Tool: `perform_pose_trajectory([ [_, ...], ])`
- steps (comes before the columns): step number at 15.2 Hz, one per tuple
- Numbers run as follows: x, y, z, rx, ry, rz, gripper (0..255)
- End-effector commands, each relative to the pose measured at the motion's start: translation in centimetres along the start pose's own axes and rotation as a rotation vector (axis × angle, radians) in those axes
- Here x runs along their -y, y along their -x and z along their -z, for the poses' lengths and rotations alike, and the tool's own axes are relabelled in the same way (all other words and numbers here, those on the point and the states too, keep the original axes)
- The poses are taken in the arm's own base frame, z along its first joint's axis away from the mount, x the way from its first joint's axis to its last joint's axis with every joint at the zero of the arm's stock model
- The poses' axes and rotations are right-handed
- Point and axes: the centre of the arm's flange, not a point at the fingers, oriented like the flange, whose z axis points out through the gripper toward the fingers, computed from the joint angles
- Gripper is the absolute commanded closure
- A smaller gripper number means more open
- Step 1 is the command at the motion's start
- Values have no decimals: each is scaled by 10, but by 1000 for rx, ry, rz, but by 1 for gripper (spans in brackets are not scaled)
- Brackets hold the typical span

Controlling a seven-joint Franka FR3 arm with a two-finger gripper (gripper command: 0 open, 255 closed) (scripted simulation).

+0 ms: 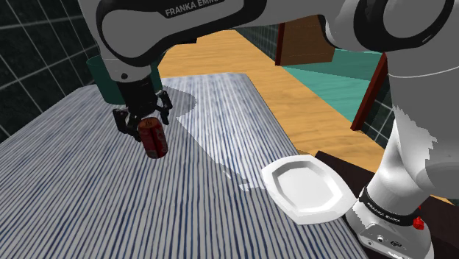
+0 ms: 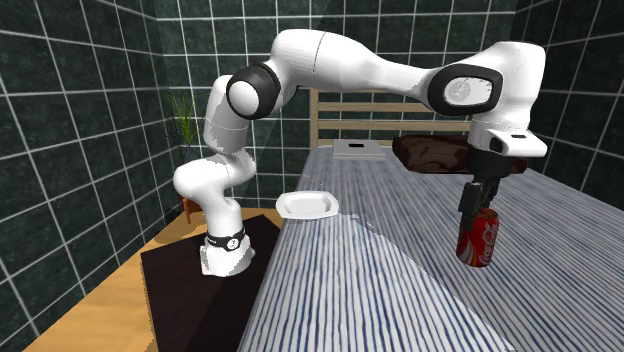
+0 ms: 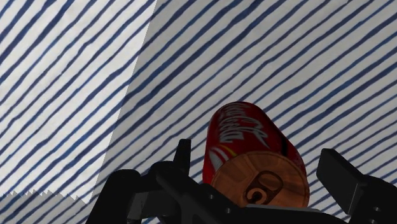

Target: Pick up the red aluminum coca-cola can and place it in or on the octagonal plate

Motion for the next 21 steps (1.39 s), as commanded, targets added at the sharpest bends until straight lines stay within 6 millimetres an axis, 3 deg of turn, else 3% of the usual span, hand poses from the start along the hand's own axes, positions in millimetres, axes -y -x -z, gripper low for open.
perform_pose_trajectory([
  [1, 0, 0, 0, 0, 0, 0, 0],
  [3, 0, 0, 0, 0, 0, 0, 0],
  [4, 0, 0, 0, 0, 0, 0, 255],
  [13, 0, 0, 0, 0, 0, 0, 255],
  [21, -1, 0, 42, 0, 0, 0, 255],
])
